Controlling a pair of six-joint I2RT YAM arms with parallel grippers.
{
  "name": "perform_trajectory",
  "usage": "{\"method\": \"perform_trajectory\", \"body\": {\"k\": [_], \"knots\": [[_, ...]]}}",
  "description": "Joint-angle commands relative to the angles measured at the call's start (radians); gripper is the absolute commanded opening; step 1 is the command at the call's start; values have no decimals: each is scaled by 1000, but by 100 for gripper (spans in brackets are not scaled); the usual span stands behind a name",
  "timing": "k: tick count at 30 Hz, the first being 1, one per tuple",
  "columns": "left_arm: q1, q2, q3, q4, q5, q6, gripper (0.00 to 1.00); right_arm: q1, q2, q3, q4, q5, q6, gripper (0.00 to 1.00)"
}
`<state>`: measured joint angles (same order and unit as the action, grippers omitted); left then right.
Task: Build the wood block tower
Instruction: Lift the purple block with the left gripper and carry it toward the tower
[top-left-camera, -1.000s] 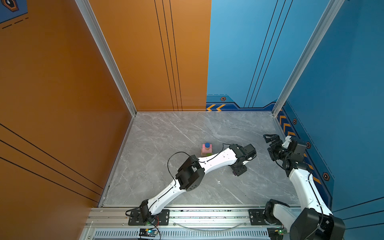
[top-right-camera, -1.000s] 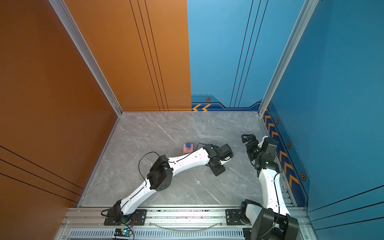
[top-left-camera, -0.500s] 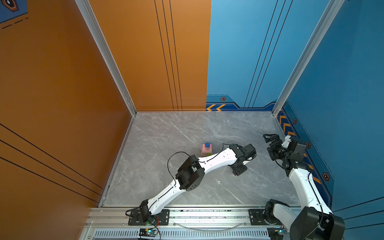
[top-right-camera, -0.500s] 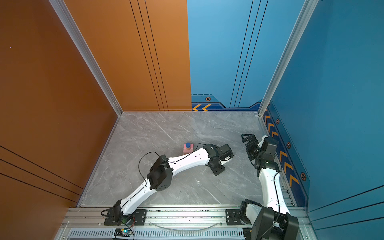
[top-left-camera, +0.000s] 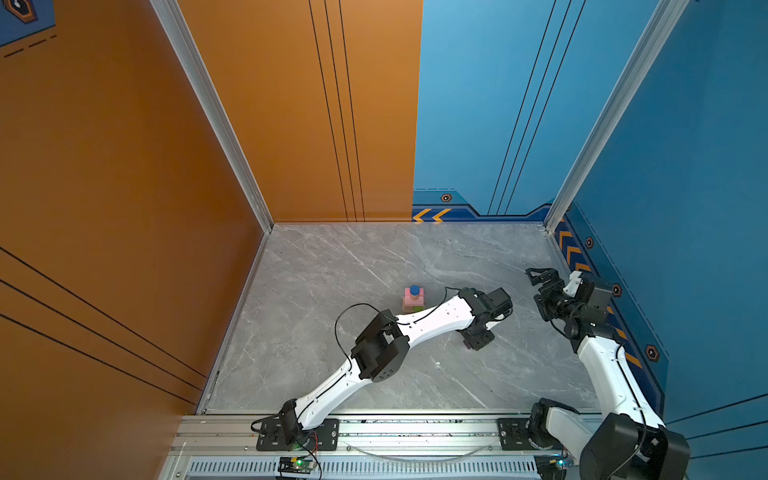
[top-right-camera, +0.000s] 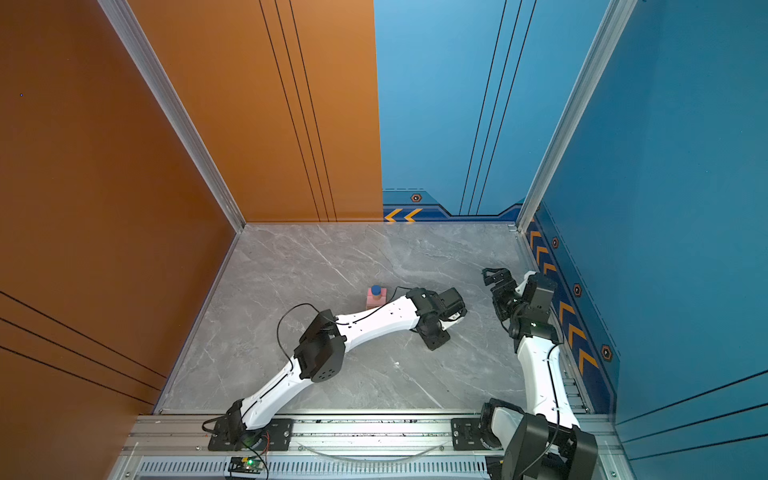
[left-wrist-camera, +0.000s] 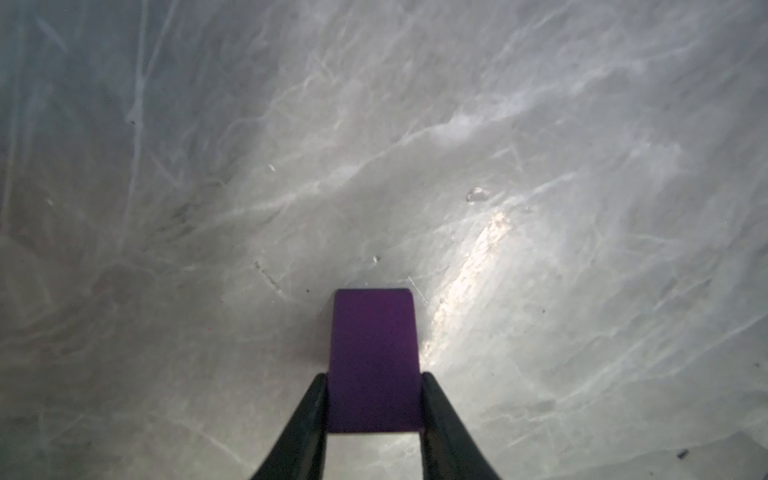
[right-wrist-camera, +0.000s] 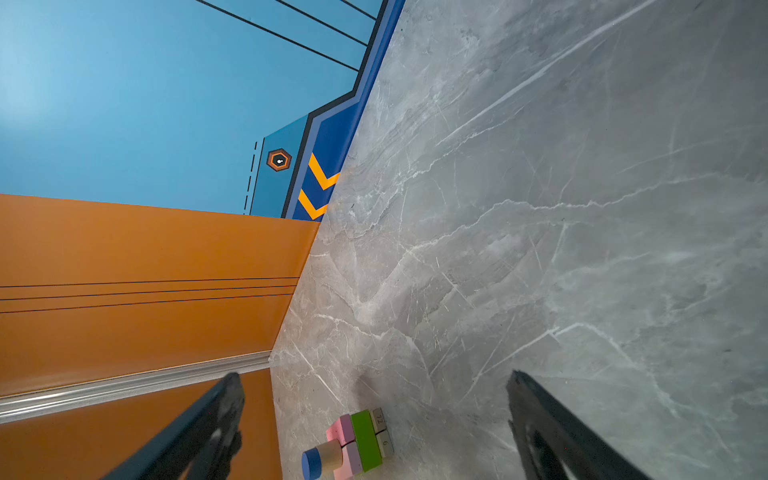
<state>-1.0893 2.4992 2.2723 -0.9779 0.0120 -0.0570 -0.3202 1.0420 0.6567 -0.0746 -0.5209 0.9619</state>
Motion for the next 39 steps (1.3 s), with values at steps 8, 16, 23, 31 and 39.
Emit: {"method": "perform_trajectory", "body": {"k": [8, 16, 23, 31, 39], "knots": [[-4, -43, -10, -5, -6, 1, 23, -3, 4, -13, 18, -14, 7, 100], [-4, -62, -16, -5, -10, 10, 1, -2, 6, -14, 21, -14, 6, 100], [-4, -118, -34, -5, -12, 32, 0, 1, 10, -11, 25, -21, 8, 100], [-4, -199, -81, -7, -15, 71, 0, 18, 29, -2, 32, -22, 11, 100], [-1, -263, -91, -79, -3, 129, 0, 33, 59, 10, 34, -22, 11, 100]]}}
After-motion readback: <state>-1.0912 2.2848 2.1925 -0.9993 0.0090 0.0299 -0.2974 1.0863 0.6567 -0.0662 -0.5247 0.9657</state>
